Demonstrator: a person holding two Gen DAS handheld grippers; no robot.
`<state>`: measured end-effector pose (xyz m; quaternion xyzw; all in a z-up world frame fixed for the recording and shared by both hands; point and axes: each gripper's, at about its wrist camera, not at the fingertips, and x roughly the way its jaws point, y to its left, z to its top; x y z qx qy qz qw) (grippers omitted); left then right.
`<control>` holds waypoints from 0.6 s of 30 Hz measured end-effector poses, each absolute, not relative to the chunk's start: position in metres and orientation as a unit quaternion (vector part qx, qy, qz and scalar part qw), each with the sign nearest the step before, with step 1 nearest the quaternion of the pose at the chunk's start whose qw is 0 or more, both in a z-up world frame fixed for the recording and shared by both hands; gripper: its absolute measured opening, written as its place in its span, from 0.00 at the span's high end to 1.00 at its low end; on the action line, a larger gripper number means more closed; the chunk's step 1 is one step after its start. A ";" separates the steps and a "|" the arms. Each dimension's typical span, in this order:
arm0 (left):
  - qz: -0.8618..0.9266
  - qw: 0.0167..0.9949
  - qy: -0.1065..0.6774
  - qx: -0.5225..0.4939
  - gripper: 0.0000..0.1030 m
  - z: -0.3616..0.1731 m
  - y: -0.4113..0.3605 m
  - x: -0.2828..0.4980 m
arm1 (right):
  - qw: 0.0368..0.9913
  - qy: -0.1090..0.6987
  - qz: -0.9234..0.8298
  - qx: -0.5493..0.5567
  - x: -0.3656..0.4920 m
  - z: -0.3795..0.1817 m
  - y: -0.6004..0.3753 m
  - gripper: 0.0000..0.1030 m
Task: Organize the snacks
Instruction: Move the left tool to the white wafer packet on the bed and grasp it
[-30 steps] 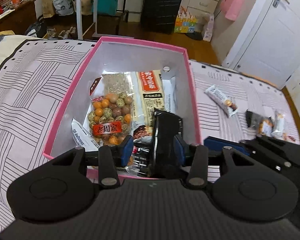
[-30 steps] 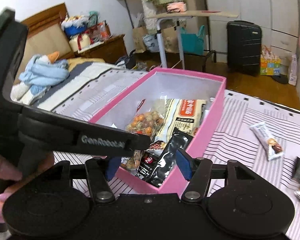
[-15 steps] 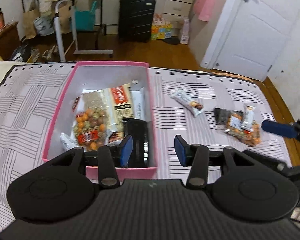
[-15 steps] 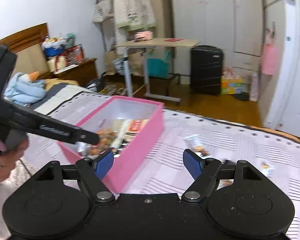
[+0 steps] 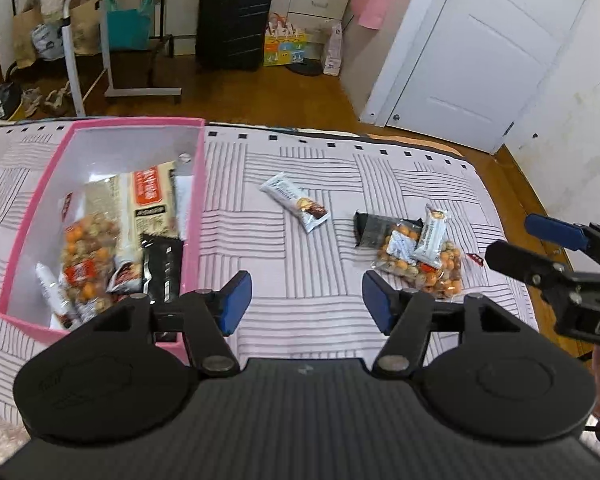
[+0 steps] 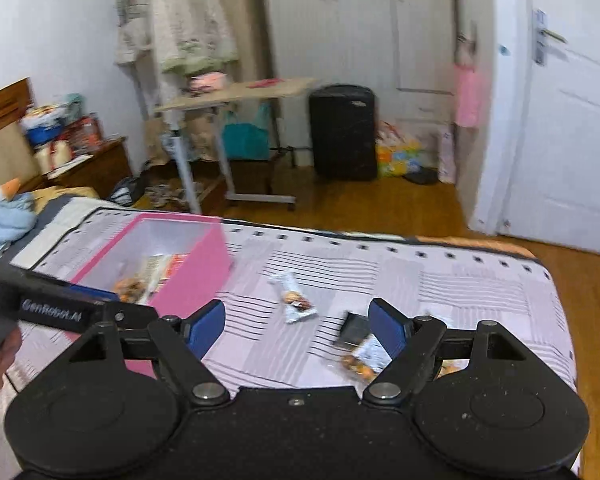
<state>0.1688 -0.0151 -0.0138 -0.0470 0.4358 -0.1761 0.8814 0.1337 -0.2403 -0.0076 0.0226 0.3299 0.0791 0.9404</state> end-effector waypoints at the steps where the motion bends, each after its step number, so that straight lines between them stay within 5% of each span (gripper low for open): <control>1: -0.169 0.885 0.431 -0.038 0.39 -0.015 -0.023 0.171 | 0.940 0.333 0.072 0.026 0.138 -0.010 -0.244 0.20; 7: -0.152 0.900 0.407 0.039 0.27 -0.028 -0.061 0.187 | 0.930 0.359 0.017 0.075 0.171 -0.033 -0.273 0.20; 18: -0.106 0.891 0.442 0.019 0.26 -0.087 -0.096 0.271 | 0.893 0.420 -0.033 0.158 0.218 -0.113 -0.306 0.29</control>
